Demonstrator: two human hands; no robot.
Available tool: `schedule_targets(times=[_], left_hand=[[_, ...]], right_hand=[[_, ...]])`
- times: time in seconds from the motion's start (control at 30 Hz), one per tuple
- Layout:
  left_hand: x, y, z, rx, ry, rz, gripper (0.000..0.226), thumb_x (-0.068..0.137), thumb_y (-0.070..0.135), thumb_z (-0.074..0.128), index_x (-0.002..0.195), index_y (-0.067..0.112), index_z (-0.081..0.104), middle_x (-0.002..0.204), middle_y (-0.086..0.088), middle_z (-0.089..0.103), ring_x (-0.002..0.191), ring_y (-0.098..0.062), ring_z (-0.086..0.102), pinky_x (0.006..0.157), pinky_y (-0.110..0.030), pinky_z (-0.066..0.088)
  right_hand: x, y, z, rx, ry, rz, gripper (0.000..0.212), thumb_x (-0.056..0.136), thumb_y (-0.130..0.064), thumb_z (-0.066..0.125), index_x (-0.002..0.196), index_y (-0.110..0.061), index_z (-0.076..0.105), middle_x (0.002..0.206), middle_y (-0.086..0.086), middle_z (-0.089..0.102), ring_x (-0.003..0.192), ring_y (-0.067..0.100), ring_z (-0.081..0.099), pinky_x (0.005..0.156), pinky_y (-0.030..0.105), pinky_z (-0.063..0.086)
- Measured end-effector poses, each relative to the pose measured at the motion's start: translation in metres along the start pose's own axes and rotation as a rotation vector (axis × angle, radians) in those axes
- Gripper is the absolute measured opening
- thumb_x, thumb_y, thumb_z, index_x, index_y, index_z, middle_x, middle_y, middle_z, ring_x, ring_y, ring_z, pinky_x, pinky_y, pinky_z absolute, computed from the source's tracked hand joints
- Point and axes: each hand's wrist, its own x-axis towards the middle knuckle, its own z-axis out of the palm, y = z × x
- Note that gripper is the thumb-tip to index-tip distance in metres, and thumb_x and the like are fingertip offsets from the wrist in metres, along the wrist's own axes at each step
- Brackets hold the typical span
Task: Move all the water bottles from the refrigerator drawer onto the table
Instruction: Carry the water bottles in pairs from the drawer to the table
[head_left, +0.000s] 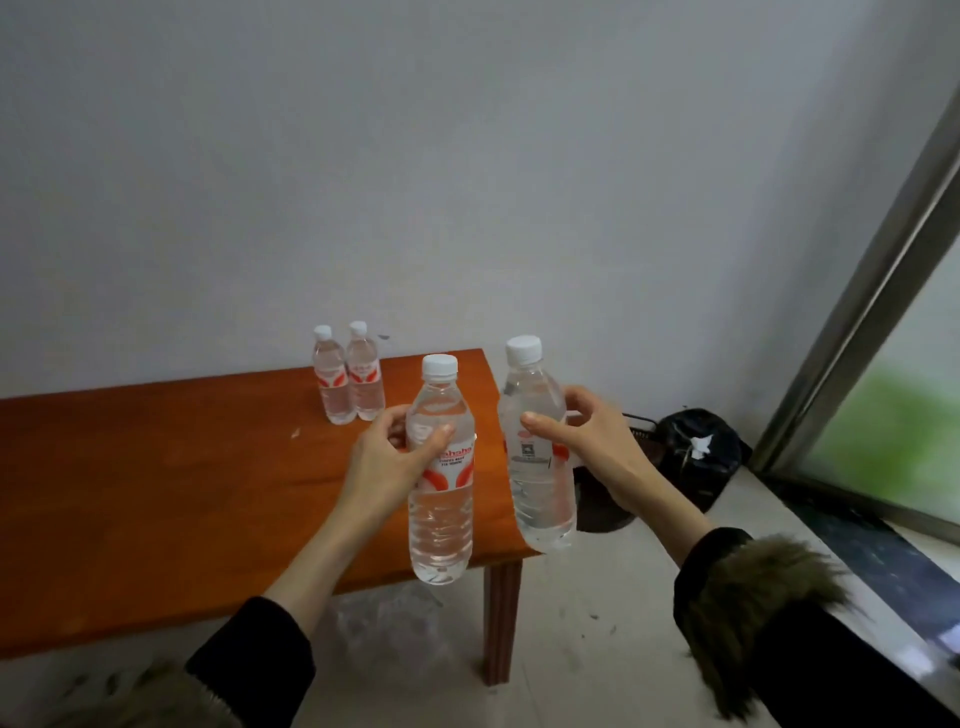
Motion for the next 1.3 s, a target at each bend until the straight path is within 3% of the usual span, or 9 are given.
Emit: schedule_targets(times=[0.2, 0.37, 0.63, 0.83, 1.0, 1.1, 1.3], left_hand=[[0.093, -0.029, -0.002, 0.112, 0.005, -0.061, 0.054, 0.078, 0.034, 0.068, 0.125, 0.017, 0.048, 0.120, -0.001, 0.060, 0.090, -0.008, 0.059, 0.066, -0.015, 0.047], [0.155, -0.058, 0.001, 0.220, -0.046, -0.105, 0.061, 0.076, 0.036, 0.070, 0.128, 0.017, 0.045, 0.125, -0.002, 0.057, 0.093, -0.007, 0.055, 0.067, -0.012, 0.044], [0.244, -0.115, 0.002, 0.256, -0.134, -0.220, 0.062, 0.080, 0.032, 0.067, 0.133, 0.013, 0.041, 0.128, -0.005, 0.058, 0.092, -0.006, 0.055, 0.067, -0.013, 0.044], [0.308, -0.154, -0.005, 0.268, -0.204, -0.247, 0.069, 0.079, 0.033, 0.068, 0.137, 0.013, 0.036, 0.134, -0.006, 0.053, 0.117, -0.019, 0.055, 0.090, -0.029, 0.045], [0.353, -0.176, -0.004, 0.335, -0.262, -0.179, 0.070, 0.082, 0.038, 0.064, 0.140, 0.018, 0.030, 0.142, -0.002, 0.044, 0.127, -0.020, 0.046, 0.097, -0.030, 0.039], [0.370, -0.188, -0.001, 0.290, -0.293, -0.195, 0.070, 0.084, 0.038, 0.061, 0.142, 0.020, 0.026, 0.145, -0.002, 0.041, 0.129, -0.020, 0.044, 0.103, -0.038, 0.040], [0.392, -0.197, 0.004, 0.205, -0.301, -0.154, 0.060, 0.088, 0.019, 0.059, 0.141, 0.019, 0.029, 0.142, 0.000, 0.042, 0.129, -0.013, 0.041, 0.099, -0.025, 0.036]], right_hand=[[0.099, 0.023, 0.025, -0.025, -0.037, 0.043, 0.049, 0.075, -0.035, 0.073, 0.117, -0.018, 0.052, 0.110, -0.003, 0.060, 0.100, 0.017, 0.059, 0.083, 0.031, 0.051], [0.167, 0.044, 0.041, -0.072, -0.090, 0.101, 0.056, 0.076, -0.031, 0.074, 0.125, -0.017, 0.049, 0.116, -0.003, 0.056, 0.106, 0.017, 0.055, 0.090, 0.034, 0.049], [0.264, 0.092, 0.077, -0.097, -0.211, 0.192, 0.048, 0.077, -0.030, 0.073, 0.119, -0.031, 0.050, 0.106, -0.012, 0.056, 0.103, 0.011, 0.055, 0.075, 0.020, 0.043], [0.328, 0.121, 0.106, -0.178, -0.254, 0.261, 0.045, 0.076, -0.025, 0.073, 0.117, -0.025, 0.055, 0.120, -0.001, 0.060, 0.111, 0.018, 0.056, 0.097, 0.045, 0.047], [0.370, 0.134, 0.128, -0.150, -0.273, 0.273, 0.050, 0.079, -0.018, 0.071, 0.125, -0.020, 0.052, 0.123, -0.004, 0.058, 0.111, 0.011, 0.052, 0.099, 0.038, 0.043], [0.385, 0.142, 0.135, -0.057, -0.284, 0.325, 0.054, 0.080, -0.016, 0.070, 0.129, -0.023, 0.048, 0.128, -0.004, 0.055, 0.117, 0.014, 0.052, 0.100, 0.038, 0.043], [0.408, 0.159, 0.136, 0.091, -0.326, 0.388, 0.053, 0.082, -0.015, 0.069, 0.128, -0.033, 0.050, 0.131, -0.007, 0.054, 0.125, 0.018, 0.048, 0.105, 0.049, 0.040]])
